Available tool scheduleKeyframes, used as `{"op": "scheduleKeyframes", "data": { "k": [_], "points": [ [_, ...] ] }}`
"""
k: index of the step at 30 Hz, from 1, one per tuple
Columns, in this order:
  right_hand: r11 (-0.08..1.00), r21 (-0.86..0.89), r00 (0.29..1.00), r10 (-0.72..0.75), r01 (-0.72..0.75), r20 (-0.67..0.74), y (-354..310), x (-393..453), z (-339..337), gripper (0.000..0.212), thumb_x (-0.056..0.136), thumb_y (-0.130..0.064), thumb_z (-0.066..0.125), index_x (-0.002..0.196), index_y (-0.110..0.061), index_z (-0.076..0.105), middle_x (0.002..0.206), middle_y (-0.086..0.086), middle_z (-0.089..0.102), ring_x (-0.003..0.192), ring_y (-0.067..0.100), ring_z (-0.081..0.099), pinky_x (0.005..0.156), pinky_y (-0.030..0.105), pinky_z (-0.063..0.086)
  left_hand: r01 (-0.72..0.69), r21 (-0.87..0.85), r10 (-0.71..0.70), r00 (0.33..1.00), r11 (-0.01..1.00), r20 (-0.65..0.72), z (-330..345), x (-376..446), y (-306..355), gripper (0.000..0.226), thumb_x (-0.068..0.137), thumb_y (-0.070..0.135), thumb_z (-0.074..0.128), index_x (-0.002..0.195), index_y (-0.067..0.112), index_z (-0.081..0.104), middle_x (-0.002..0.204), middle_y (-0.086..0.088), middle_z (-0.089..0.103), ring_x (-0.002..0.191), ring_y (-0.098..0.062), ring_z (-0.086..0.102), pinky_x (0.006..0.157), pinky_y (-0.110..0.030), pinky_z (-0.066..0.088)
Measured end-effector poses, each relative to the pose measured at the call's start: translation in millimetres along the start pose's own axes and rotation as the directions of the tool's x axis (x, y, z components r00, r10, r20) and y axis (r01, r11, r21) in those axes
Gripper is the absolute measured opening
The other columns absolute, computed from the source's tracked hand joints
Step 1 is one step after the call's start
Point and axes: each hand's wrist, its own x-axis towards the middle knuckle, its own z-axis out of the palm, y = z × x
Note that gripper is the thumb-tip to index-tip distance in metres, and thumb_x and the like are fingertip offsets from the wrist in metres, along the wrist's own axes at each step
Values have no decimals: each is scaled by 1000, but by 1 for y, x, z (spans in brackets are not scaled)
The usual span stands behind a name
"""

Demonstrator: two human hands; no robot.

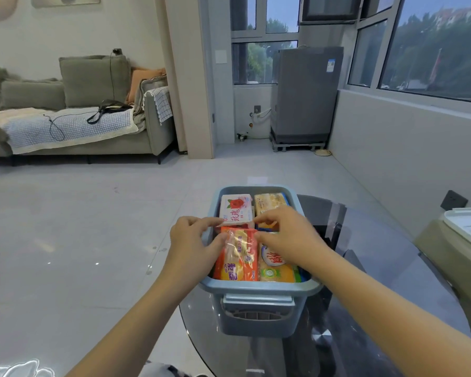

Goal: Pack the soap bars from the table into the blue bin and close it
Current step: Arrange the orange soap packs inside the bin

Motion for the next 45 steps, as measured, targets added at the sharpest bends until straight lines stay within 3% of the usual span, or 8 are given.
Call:
{"op": "scheduleKeyframes", "data": {
  "k": [3, 6, 12, 19, 26, 34, 38, 45],
  "points": [
    [978, -195, 960, 23, -80, -279, 18, -6, -9, 41, 85, -33, 56, 126, -27, 53, 122, 3, 53, 112, 22, 42, 94, 38, 35, 117, -182, -114, 993, 976, 26, -1, -13, -7, 45, 90, 32, 53, 134, 28, 43, 132, 2, 45, 101, -6, 48, 68, -16, 44],
    [948, 51, 937, 320, -316, -143, 34, -3, -18, 51, 91, -34, 50, 137, -15, 37, 131, 14, 46, 118, 28, 44, 89, 36, 40, 203, -359, -187, 979, 911, 79, 3, -26, -5, 46, 92, 34, 49, 136, 26, 41, 100, 22, 54, 75, 3, 53, 52, -8, 44],
    [780, 440, 883, 464, -445, 70, 45, -2, -21, 29, 93, -39, 45, 94, -14, 60, 78, -1, 64, 66, 9, 61, 47, 21, 42, 213, -530, -267, 963, 821, -26, 20, -30, -2, 45, 93, 29, 48, 137, 24, 42, 103, 14, 54, 77, 0, 54, 58, -19, 49],
    [672, 600, 830, 557, -435, -23, 68, -15, -25, 23, 92, -35, 50, 79, -16, 55, 76, 3, 65, 66, 13, 63, 50, 24, 48, 237, -626, -224, 969, 743, 101, 34, 13, 2, 41, 90, 24, 58, 130, 20, 53, 89, 16, 61, 77, -10, 66, 51, -22, 53],
    [497, 774, 700, 707, -393, -98, 120, -31, -53, 26, 91, -28, 53, 83, -3, 56, 34, -1, 53, 31, 10, 46, 42, 27, 42, 254, -601, -4, 923, 757, 385, 92, 91, 37, 42, 78, 20, 71, 119, 15, 60, 113, -8, 65, 75, -11, 71, 57, -22, 55],
    [403, 838, 651, 755, -369, -77, 136, -39, -66, 25, 89, -31, 56, 78, -9, 53, 43, 0, 59, 35, 9, 51, 34, 20, 38, 167, -433, -92, 978, 886, 190, 121, 92, 63, 47, 83, 40, 61, 123, 15, 54, 121, -2, 58, 93, -12, 54, 70, -25, 45],
    [398, 839, 620, 779, -371, -95, 131, -37, -61, 22, 88, -33, 56, 90, -11, 55, 74, 6, 66, 61, 15, 63, 48, 26, 45, 318, -531, -219, 945, 785, 243, 121, 36, 52, 78, 77, 49, 66, 141, 24, 28, 135, -3, 47, 112, -20, 55, 92, -41, 49],
    [266, 914, 618, 786, -306, -21, 113, -37, -56, 24, 90, -27, 55, 106, -9, 52, 97, 12, 66, 85, 24, 65, 70, 36, 55, 407, -666, -276, 913, 625, 299, 121, 19, 61, 38, 85, 21, 63, 120, 14, 49, 105, -8, 67, 92, -25, 67, 83, -43, 55]
  ]
}}
